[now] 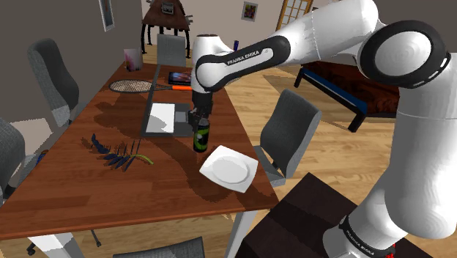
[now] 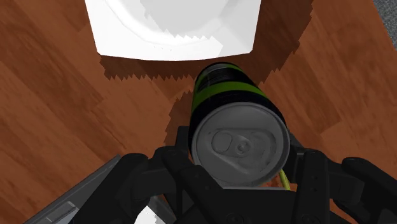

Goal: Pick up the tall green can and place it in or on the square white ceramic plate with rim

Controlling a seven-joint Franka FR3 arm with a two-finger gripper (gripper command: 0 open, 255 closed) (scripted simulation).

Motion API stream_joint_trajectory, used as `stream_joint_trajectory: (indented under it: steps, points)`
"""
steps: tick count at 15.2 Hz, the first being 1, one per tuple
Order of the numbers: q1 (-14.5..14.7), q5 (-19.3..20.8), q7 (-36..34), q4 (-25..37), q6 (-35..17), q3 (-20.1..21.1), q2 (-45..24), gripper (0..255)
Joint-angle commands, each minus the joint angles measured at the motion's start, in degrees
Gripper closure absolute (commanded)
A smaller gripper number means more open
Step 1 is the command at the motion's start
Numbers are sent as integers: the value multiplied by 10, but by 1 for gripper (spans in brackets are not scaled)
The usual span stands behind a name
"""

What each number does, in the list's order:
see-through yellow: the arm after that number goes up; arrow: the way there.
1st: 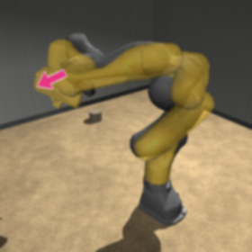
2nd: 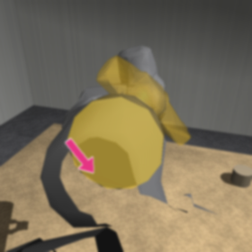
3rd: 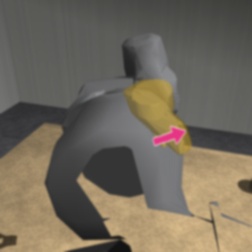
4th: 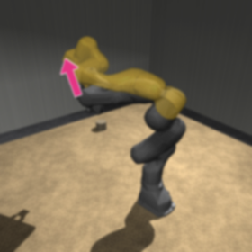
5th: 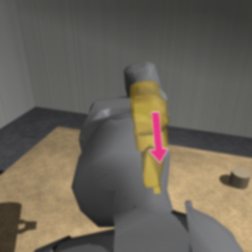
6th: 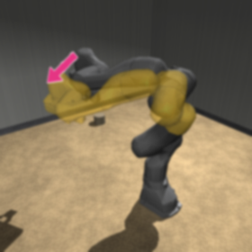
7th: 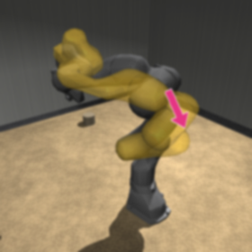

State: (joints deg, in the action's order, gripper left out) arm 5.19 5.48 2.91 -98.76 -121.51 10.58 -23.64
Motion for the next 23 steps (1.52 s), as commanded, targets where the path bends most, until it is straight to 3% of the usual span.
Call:
stream_joint_trajectory:
  steps: [1,11,23]
  points:
    - [-15,-8,16,-55,-16,-1,40,255]
    - [-75,-49,118,-273,-39,-26,240,255]
    - [-74,-38,110,-310,-129,-27,186,255]
